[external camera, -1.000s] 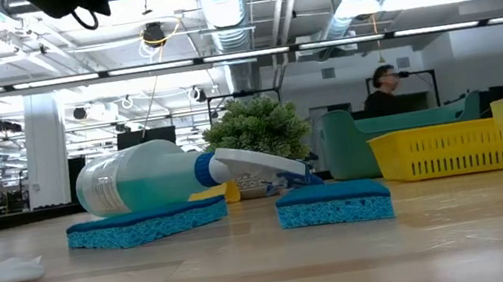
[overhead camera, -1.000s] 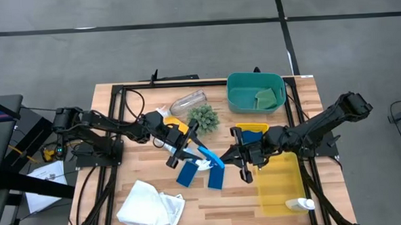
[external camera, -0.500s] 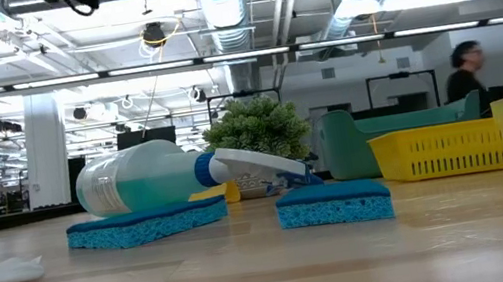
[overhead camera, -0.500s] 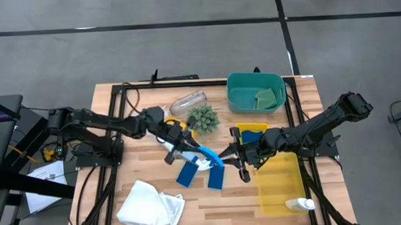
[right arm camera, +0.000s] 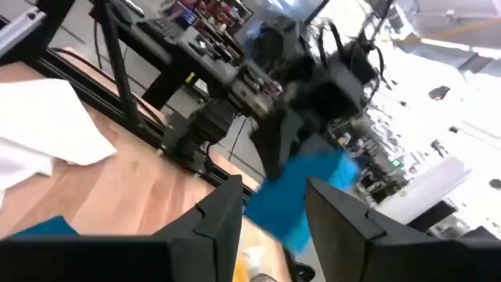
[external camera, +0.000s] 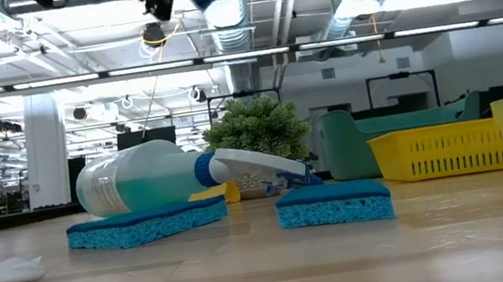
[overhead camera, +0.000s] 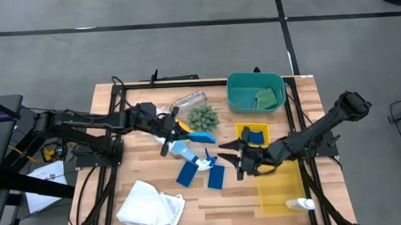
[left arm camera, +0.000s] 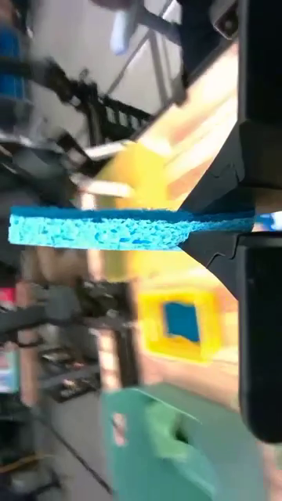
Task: Pick & Place Kitchen Items
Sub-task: Put the blue sponge into the top yellow bin
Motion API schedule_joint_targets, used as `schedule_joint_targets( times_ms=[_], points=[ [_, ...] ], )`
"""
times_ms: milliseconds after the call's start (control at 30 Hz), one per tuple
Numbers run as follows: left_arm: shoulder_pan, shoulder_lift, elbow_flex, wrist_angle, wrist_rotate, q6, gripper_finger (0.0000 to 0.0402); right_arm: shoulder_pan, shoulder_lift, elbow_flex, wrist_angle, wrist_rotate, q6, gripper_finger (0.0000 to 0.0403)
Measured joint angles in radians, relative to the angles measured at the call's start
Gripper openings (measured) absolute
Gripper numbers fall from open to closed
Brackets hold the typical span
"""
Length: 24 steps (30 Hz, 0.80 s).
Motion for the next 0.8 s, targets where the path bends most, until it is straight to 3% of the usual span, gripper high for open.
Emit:
schedule_joint_targets(
  times_ms=[267,433,800],
  points=[
    [0.037,0.037,-0.001,-0.017,0.006,-0.015,0.0006,0.056,0.000,0.036,-0.081,0.130,-0.066,0.0128],
    [0.075,0.092,0.001,0.108,0.222,-0.062,0.0006,0.085,0.000,0.036,-0.193,0.145,-0.258,0.0115],
    [0.176,0.249,0.000,0.378,0.433,-0.250,0.0006,0.139,0.001,0.036,-0.231,0.249,-0.476,0.0108]
  ],
)
